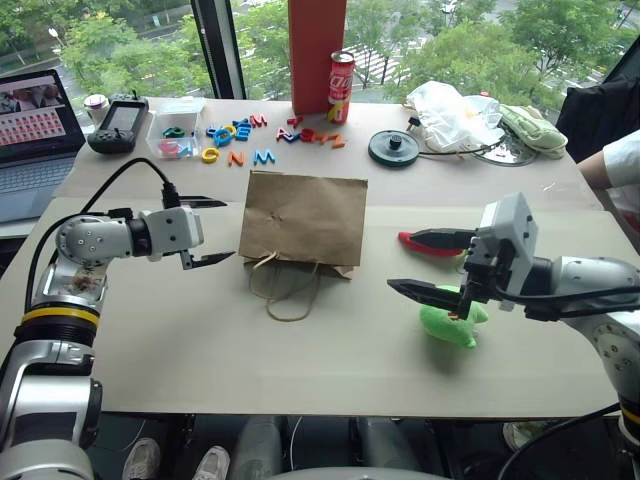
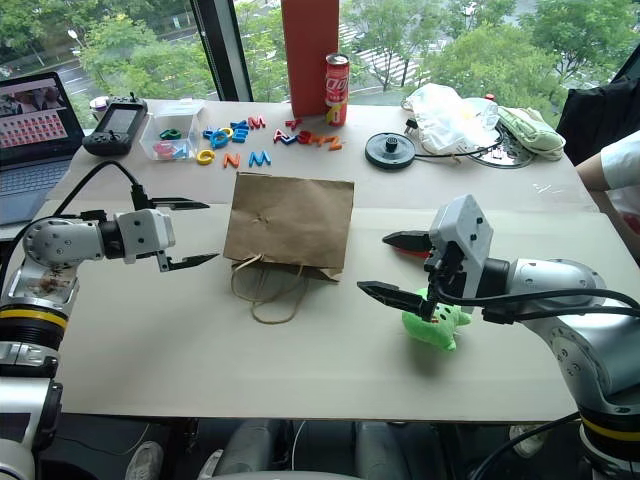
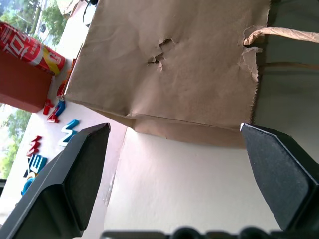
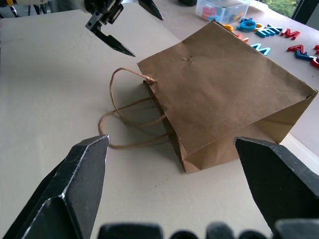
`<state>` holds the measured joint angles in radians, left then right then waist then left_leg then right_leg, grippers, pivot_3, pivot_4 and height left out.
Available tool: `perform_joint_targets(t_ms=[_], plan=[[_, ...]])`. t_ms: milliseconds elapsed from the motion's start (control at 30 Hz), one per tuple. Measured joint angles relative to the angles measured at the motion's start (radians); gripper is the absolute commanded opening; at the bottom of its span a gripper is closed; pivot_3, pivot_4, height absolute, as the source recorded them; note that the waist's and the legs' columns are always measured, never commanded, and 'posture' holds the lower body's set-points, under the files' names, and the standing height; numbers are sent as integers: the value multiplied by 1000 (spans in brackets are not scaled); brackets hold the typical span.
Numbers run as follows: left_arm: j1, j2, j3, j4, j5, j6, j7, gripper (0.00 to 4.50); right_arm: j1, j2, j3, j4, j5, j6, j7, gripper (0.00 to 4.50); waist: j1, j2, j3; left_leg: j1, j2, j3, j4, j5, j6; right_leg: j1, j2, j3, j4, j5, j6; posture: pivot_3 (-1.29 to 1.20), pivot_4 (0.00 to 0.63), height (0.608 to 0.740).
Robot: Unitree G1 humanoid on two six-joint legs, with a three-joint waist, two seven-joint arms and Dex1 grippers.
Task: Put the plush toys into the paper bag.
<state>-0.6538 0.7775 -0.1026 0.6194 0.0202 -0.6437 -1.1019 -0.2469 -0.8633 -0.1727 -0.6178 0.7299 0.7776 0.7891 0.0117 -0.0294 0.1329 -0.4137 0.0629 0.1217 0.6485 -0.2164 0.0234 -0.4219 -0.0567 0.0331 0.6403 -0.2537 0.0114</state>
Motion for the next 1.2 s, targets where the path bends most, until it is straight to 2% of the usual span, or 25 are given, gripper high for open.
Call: perform_joint_targets(t_ms=[233, 400, 500, 733, 833, 867, 1067, 1200], plan=[[2, -120, -74, 19, 5, -122, -18, 4500, 26, 0, -6, -26, 2, 21, -37, 4448, 0, 0, 0, -1, 0, -1, 3, 0, 0, 0, 0, -1, 1, 0, 0, 0, 150, 739], [2, -140, -74, 19, -40, -143, -26, 4500, 26, 0, -8, -38, 8, 29, -57, 4448, -8, 0, 0, 0, 1, -5, 3, 0, 0, 0, 1, -1, 2, 0, 0, 0, 150, 739], [2, -138, -72, 19, -66, -143, -44, 3885, 26, 0, -8, -42, 21, 31, -66, 4500, -7, 0, 0, 0, 1, -6, 3, 0, 0, 1, 1, -1, 2, 0, 0, 0, 150, 739], [3, -121, -72, 19, -101, -143, -85, 1216, 26, 0, -7, -41, 24, 30, -77, 4500, -6, 0, 0, 0, 1, -6, 3, 0, 0, 1, 1, -1, 2, 0, 0, 0, 150, 739], [5, -115, -72, 18, -101, -142, -90, 261, 26, 0, -6, -41, 23, 30, -78, 4500, -6, 0, 0, 0, 1, -6, 3, 0, 0, 1, 1, -1, 2, 0, 0, 0, 150, 739], [7, -115, -72, 18, -102, -142, -90, 81, 25, 0, -4, -41, 23, 30, -78, 4500, -6, 0, 0, 0, 1, -6, 3, 0, 0, 1, 1, -1, 2, 0, 0, 0, 150, 739], [13, -115, -72, 15, -102, -134, -89, 81, 22, 0, 3, -39, 20, 30, -81, 4500, -6, 0, 0, 0, 1, -6, 3, 0, 0, 1, 1, -1, 2, 0, 0, 0, 150, 739], [14, -119, -64, -37, -145, -49, -89, 81, 14, 3, 12, -33, 11, 30, -84, 4500, -6, 0, 0, 0, 1, -6, 4, 0, 0, 1, 1, -1, 2, 0, 0, 0, 150, 739]])
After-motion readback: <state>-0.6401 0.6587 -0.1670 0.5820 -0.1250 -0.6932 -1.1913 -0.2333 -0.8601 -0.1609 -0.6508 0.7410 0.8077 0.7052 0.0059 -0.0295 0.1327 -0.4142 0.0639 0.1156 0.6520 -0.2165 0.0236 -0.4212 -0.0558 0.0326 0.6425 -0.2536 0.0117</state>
